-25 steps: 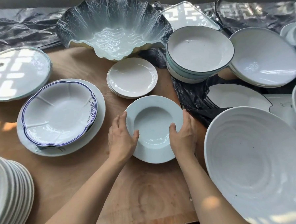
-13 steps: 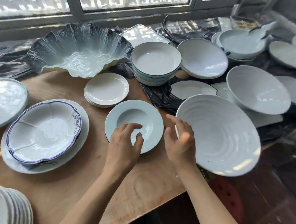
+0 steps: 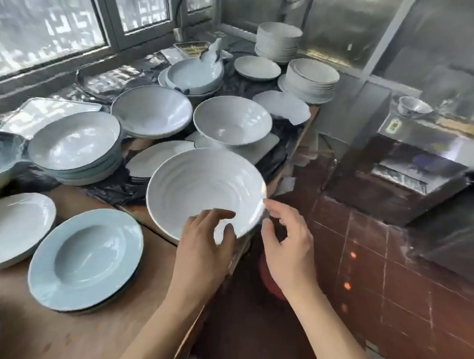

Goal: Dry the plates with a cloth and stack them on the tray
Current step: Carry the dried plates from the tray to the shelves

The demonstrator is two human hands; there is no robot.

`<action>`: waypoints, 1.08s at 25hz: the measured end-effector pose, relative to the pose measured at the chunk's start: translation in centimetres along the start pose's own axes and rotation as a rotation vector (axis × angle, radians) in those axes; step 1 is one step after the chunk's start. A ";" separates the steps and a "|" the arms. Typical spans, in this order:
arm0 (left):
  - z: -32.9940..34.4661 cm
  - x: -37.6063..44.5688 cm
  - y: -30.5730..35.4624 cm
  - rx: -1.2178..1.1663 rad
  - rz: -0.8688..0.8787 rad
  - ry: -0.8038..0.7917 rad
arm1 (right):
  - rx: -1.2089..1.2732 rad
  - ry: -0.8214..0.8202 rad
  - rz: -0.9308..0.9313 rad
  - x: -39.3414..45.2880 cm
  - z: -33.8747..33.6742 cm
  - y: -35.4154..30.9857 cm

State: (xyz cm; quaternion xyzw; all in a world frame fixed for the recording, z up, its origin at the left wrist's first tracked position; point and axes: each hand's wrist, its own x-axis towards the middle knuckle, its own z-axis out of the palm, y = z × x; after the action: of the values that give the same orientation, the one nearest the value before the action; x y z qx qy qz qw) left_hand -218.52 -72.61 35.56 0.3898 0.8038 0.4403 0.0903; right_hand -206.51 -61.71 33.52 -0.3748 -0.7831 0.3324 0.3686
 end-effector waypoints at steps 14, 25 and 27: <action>24.7 -9.8 25.8 -0.145 0.453 -0.432 | -0.149 0.643 0.215 -9.6 -33.9 15.2; 43.8 -25.5 43.5 -0.238 0.785 -0.864 | -0.245 0.986 0.566 -25.1 -55.3 24.3; 47.5 -28.4 46.6 -0.253 0.835 -0.956 | -0.278 1.054 0.634 -27.5 -59.0 26.2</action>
State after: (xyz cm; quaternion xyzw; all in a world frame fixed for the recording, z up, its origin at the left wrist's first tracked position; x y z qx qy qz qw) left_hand -150.53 -48.01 37.84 0.8091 0.3974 0.3075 0.3048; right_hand -136.50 -57.10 33.58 -0.7465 -0.3831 0.0911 0.5364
